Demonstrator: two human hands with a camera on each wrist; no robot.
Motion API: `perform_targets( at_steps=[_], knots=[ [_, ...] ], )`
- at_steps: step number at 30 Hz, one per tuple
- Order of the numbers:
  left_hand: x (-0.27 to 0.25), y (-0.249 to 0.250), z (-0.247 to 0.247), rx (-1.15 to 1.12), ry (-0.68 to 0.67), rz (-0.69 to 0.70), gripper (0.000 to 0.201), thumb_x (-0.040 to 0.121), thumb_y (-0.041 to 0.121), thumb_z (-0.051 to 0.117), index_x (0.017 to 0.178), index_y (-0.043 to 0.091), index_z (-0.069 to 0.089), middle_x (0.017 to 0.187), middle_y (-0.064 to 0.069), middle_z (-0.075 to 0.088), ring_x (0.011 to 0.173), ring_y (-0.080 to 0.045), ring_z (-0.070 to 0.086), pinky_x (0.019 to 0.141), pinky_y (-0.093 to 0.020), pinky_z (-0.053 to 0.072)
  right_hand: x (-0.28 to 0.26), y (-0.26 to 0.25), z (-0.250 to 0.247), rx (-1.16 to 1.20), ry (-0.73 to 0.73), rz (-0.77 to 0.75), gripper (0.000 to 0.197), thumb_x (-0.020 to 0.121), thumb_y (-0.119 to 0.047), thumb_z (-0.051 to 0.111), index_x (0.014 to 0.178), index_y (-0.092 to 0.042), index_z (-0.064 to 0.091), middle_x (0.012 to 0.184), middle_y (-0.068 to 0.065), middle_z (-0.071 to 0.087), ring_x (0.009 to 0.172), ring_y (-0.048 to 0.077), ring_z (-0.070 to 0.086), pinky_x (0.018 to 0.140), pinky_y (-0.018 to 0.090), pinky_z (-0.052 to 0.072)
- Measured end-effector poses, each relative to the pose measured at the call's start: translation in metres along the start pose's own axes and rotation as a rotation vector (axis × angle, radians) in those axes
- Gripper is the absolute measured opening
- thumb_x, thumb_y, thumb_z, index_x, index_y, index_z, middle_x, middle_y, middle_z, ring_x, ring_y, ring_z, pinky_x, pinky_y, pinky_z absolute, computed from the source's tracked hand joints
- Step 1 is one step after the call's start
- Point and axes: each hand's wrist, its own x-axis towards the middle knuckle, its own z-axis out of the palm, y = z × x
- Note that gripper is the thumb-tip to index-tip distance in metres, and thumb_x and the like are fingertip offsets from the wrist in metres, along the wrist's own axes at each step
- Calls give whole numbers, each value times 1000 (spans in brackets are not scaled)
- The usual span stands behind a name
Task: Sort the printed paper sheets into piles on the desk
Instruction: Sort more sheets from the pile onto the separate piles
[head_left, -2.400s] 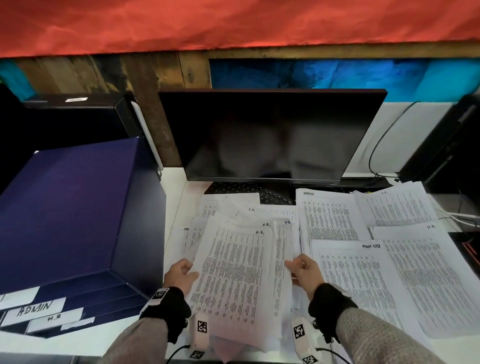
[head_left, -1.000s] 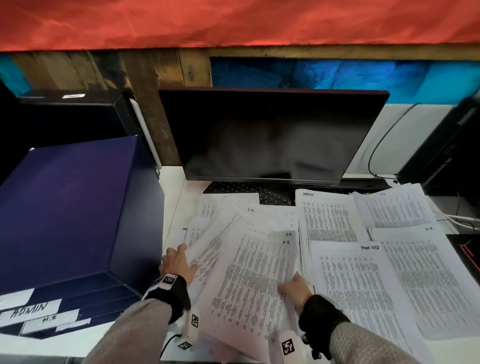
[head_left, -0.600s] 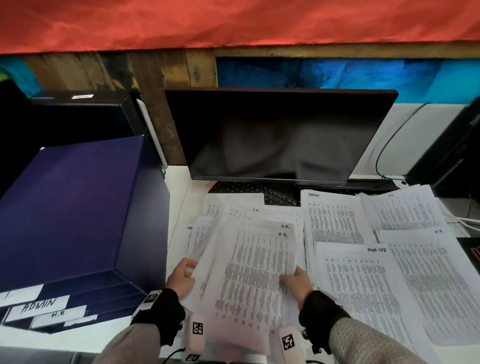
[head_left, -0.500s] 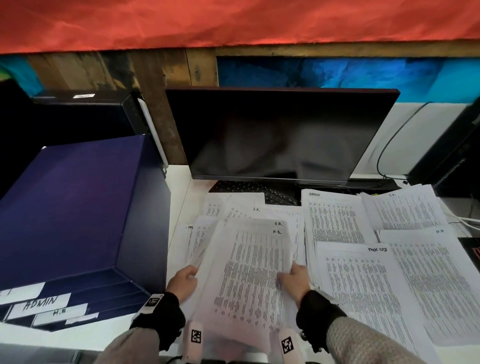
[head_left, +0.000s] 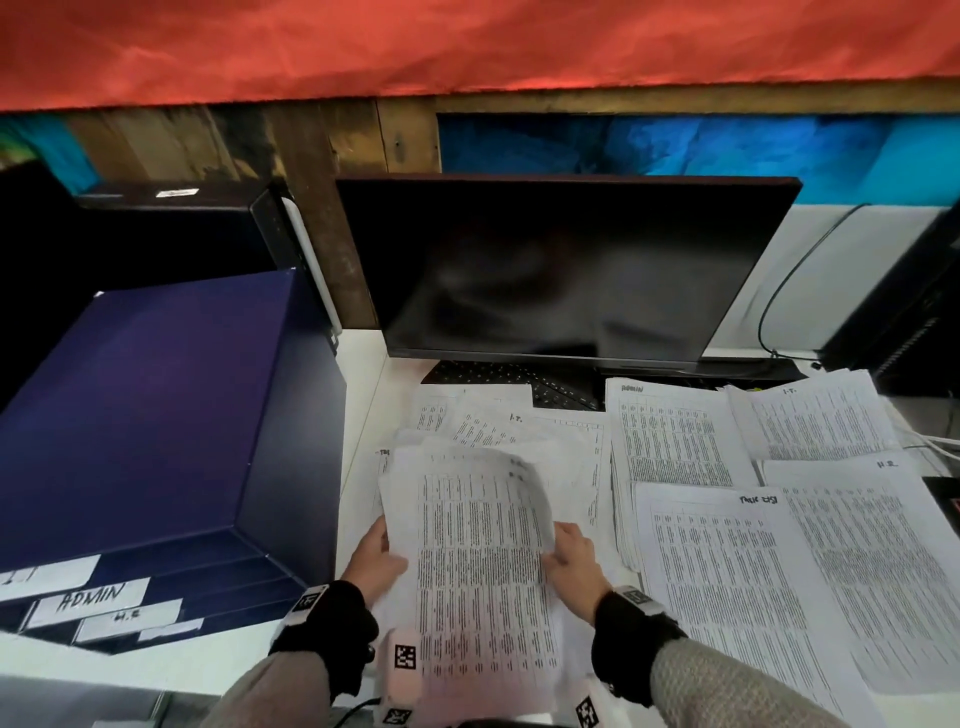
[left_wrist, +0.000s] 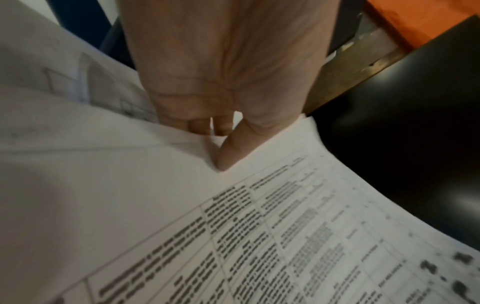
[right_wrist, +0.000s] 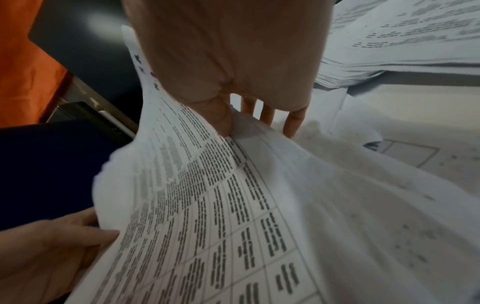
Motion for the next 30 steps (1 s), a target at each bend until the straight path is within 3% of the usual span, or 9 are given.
perform_targets(
  at_steps=[3,5,8,11,14,19,26,28,30],
  knots=[
    [-7,2,0,-85,15,43,48,83,-20,44,113,16,55,103,-2,66,100,-21,60,97,-37,45,-1,4,-5,207,51,71,53,85,-13,63,132,-12,39,128,0,39,122,24,40,106,44,38],
    [-12,5,-2,-119,-20,67,40,84,-20,45,88,18,57,80,1,59,83,-19,51,75,-28,41,2,-4,-9,493,90,124,77,80,-10,73,140,-12,26,134,0,35,126,23,39,107,40,38],
    [-19,13,0,-181,-87,72,19,69,2,66,71,14,51,65,2,53,68,-15,45,62,-27,29,4,-15,-19,854,216,278,42,89,-4,59,127,-11,44,135,21,48,122,31,50,99,33,42],
    [-22,18,7,-160,-130,77,23,63,11,63,83,9,51,76,-3,54,79,-15,48,68,-29,30,-3,-6,-18,713,-36,234,23,87,-4,62,110,-8,58,118,15,62,108,24,59,98,35,45],
    [-22,20,17,-128,-107,-2,34,85,-13,49,105,13,56,100,-5,64,101,-24,58,91,-36,45,-5,10,-21,701,-20,233,30,88,-5,62,115,-3,51,115,12,63,105,24,61,93,37,49],
    [-13,36,30,27,-146,59,48,91,0,51,134,21,45,132,-4,57,121,-19,53,110,-40,36,-12,-2,-35,783,17,169,30,92,-1,52,122,-7,56,107,9,70,98,25,68,87,39,55],
    [-40,126,56,-59,281,459,44,99,18,43,141,15,29,112,14,52,111,-9,48,92,-21,38,-10,-75,-95,1071,171,-120,26,94,-4,51,114,-14,62,110,3,71,103,19,66,89,34,52],
    [-48,139,59,-67,354,568,48,98,27,44,142,22,24,122,10,51,113,-7,50,100,-27,38,-11,-89,-110,1171,175,-195,29,91,-1,52,118,-10,61,112,4,70,105,19,66,88,34,52],
    [-51,140,61,-55,393,633,39,97,27,47,132,29,29,117,7,55,98,-2,57,87,-23,44,-11,-100,-117,1150,197,-243,36,87,0,58,123,-8,58,115,6,69,106,19,65,88,33,52]
  ],
)
